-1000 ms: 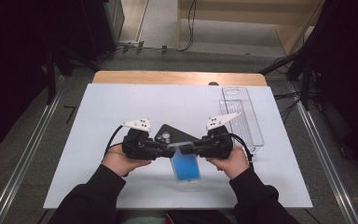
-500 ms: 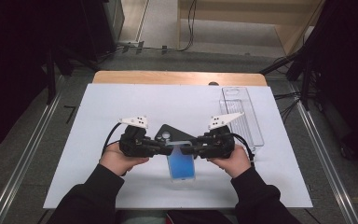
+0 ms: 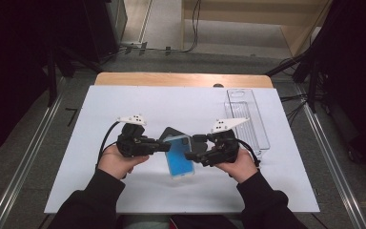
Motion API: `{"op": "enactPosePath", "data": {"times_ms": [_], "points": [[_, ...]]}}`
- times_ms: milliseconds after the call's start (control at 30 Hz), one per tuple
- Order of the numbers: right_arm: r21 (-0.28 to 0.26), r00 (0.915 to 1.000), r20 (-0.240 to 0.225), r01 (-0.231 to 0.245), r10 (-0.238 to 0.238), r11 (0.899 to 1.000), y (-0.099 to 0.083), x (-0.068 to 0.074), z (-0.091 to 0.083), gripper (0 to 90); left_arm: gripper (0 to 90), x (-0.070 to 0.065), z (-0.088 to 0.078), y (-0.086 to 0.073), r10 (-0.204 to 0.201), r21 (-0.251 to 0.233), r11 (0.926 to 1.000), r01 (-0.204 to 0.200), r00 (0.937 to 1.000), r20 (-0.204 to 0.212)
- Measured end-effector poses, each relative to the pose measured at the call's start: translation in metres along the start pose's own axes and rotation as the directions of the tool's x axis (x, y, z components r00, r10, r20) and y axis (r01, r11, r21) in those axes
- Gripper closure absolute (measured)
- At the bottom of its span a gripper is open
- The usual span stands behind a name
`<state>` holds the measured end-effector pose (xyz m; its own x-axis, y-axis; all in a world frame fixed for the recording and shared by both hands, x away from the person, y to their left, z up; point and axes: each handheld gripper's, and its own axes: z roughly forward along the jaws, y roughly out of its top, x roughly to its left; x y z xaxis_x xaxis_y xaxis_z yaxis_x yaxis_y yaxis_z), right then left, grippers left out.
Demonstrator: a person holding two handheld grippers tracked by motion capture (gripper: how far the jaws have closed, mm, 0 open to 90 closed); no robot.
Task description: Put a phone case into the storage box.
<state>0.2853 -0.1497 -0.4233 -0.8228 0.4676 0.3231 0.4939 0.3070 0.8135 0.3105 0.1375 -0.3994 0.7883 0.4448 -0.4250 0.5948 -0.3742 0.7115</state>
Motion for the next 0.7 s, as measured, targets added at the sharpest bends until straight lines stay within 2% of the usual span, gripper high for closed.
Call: {"op": "enactPosePath", "data": {"times_ms": [100,133,200,333,400,467,600,700], "points": [[-0.025,0.9998,0.018,0.003,-0.003,1.0,-0.004,0.001,0.004,1.5,82.0,0.002,-0.003,0.0,-0.037,-0.013,0.9993,0.036,0.9989,-0.03],[-0.013,0.9994,0.035,0.002,-0.002,1.0,-0.004,0.002,0.005,0.0,82.0,0.002,-0.003,-0.001,-0.047,-0.015,0.9988,0.046,0.998,-0.042],[-0.003,0.9986,0.053,0.002,-0.002,1.0,-0.005,0.002,0.007,0.0,82.0,0.003,-0.004,-0.001,-0.058,-0.023,0.9981,0.057,0.9967,-0.056],[-0.016,0.9959,0.088,-0.018,0.019,1.0,-0.005,0.004,0.007,0.0,82.0,0.002,-0.006,0.0,-0.083,-0.046,0.9958,0.08,0.9935,-0.077],[-0.004,0.9933,0.114,-0.018,0.018,1.0,-0.004,0.007,0.008,0.0,82.0,0.001,-0.008,0.001,-0.088,-0.064,0.9947,0.081,0.9904,-0.107],[0.008,0.9868,0.157,-0.04,0.038,0.999,-0.004,0.009,0.011,0.0,82.0,0.0,-0.008,0.001,-0.098,-0.07,0.9935,0.09,0.9877,-0.122],[-0.018,0.977,0.196,-0.082,0.084,0.996,-0.003,0.014,0.016,0.0,82.0,-0.001,-0.01,0.002,-0.122,-0.084,0.9902,0.112,0.983,-0.137],[-0.029,0.972,0.217,-0.085,0.089,0.996,-0.003,0.018,0.018,0.0,82.0,-0.002,-0.01,0.003,-0.147,-0.092,0.9869,0.133,0.974,-0.172]]}}
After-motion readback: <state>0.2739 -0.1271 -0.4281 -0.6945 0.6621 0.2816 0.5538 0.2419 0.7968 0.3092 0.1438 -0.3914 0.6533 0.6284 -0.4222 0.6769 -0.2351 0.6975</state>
